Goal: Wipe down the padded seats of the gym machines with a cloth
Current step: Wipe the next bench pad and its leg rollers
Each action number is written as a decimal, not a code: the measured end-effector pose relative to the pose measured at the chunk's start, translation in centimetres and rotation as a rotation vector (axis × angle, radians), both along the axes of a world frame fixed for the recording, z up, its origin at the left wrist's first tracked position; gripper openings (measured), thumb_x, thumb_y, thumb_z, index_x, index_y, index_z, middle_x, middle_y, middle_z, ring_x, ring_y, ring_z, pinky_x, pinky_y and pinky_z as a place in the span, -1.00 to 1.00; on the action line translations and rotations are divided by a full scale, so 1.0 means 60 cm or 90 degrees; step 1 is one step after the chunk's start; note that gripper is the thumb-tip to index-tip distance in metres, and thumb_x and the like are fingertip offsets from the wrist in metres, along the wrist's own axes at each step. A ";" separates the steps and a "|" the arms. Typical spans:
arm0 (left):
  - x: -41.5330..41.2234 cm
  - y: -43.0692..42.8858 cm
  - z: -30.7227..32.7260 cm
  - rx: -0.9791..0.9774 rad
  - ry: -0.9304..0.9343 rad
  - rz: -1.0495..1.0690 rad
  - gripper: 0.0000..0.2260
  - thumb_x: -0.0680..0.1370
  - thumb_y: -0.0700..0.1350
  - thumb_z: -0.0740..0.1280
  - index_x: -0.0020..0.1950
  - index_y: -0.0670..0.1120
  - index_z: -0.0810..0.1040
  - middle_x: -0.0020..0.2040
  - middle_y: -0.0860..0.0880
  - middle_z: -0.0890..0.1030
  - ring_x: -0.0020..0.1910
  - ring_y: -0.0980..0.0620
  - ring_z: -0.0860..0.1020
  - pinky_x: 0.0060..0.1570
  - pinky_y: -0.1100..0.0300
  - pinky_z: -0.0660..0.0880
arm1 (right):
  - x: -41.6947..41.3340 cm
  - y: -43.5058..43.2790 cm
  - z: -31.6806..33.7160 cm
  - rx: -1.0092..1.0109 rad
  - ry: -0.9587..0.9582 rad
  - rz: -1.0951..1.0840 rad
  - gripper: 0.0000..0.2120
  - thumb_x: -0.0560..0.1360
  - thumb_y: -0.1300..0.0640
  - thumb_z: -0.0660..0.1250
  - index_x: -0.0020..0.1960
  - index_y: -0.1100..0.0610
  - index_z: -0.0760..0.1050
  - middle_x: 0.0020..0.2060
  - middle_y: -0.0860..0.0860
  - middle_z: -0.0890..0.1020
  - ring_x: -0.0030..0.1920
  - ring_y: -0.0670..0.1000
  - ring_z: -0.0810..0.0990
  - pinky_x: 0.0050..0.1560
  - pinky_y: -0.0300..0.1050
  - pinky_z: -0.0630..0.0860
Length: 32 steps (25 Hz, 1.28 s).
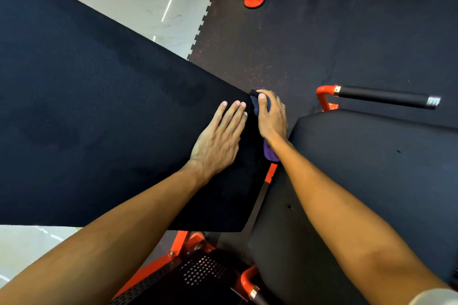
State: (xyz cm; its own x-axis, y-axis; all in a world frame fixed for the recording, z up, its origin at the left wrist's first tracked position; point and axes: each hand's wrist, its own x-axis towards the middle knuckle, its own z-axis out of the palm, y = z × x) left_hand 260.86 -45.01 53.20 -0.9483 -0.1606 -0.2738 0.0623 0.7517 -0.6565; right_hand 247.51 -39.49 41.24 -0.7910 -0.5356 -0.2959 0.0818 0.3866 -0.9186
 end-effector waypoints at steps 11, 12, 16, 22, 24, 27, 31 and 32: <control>0.002 -0.004 -0.001 -0.018 0.009 -0.009 -0.42 0.69 0.00 -0.10 0.63 -0.30 -0.06 0.64 -0.31 -0.06 0.63 -0.26 -0.10 0.59 -0.23 -0.12 | 0.072 -0.003 0.041 0.025 -0.215 -0.141 -0.53 0.68 -0.22 0.08 0.56 -0.15 0.26 0.59 0.14 0.19 0.58 0.20 0.16 0.52 0.19 0.18; 0.001 -0.003 -0.001 -0.022 0.006 -0.009 -0.42 0.69 -0.01 -0.11 0.63 -0.30 -0.08 0.64 -0.31 -0.06 0.63 -0.26 -0.11 0.58 -0.23 -0.13 | 0.098 0.009 0.051 -0.001 -0.208 -0.123 -0.52 0.68 -0.24 0.09 0.57 -0.20 0.21 0.63 0.13 0.10 0.60 0.18 0.11 0.53 0.20 0.19; 0.003 -0.006 -0.007 -0.039 0.002 -0.014 -0.43 0.69 -0.01 -0.11 0.63 -0.28 -0.04 0.63 -0.31 -0.06 0.63 -0.26 -0.10 0.58 -0.23 -0.13 | 0.070 0.016 0.007 0.015 -0.211 -0.140 -0.50 0.69 -0.25 0.03 0.61 -0.24 0.13 0.65 0.15 0.01 0.62 0.15 0.10 0.50 0.11 0.21; 0.004 -0.011 -0.002 -0.056 -0.017 0.001 -0.42 0.69 0.02 -0.12 0.64 -0.25 -0.02 0.64 -0.27 -0.04 0.64 -0.23 -0.08 0.59 -0.20 -0.12 | 0.051 0.042 -0.003 0.052 -0.152 -0.093 -0.55 0.71 -0.05 0.15 0.58 -0.04 0.28 0.52 0.15 0.31 0.49 0.16 0.34 0.38 -0.04 0.33; 0.002 -0.003 0.004 -0.029 -0.019 0.055 -0.43 0.68 0.03 -0.09 0.64 -0.22 0.02 0.65 -0.23 -0.02 0.64 -0.19 -0.08 0.59 -0.18 -0.15 | 0.070 0.070 0.014 0.047 -0.136 -0.053 -0.60 0.69 0.05 0.21 0.52 -0.01 0.36 0.42 0.11 0.40 0.39 0.13 0.44 0.19 -0.18 0.36; 0.002 0.026 0.009 0.053 0.014 0.180 -0.43 0.65 0.02 -0.08 0.63 -0.19 0.10 0.66 -0.18 0.00 0.65 -0.15 -0.10 0.60 -0.16 -0.17 | 0.097 0.111 0.050 0.057 -0.102 0.049 -0.62 0.68 0.07 0.24 0.49 -0.02 0.40 0.37 0.09 0.46 0.32 0.11 0.49 0.12 -0.23 0.34; 0.065 0.123 -0.027 0.187 0.058 0.334 -0.44 0.67 0.03 -0.02 0.62 -0.19 0.15 0.65 -0.16 0.10 0.65 -0.12 -0.04 0.60 -0.13 -0.19 | 0.123 0.180 0.081 0.097 -0.029 0.207 -0.65 0.66 0.00 0.26 0.44 -0.07 0.43 0.33 0.07 0.50 0.29 0.11 0.52 0.16 -0.16 0.39; 0.089 0.149 -0.041 0.220 0.076 0.373 -0.45 0.67 0.02 0.01 0.62 -0.20 0.17 0.64 -0.15 0.13 0.65 -0.11 -0.02 0.60 -0.11 -0.19 | 0.126 0.197 0.084 0.117 -0.012 0.240 -0.65 0.65 0.00 0.27 0.43 -0.08 0.45 0.33 0.06 0.50 0.30 0.11 0.52 0.19 -0.13 0.40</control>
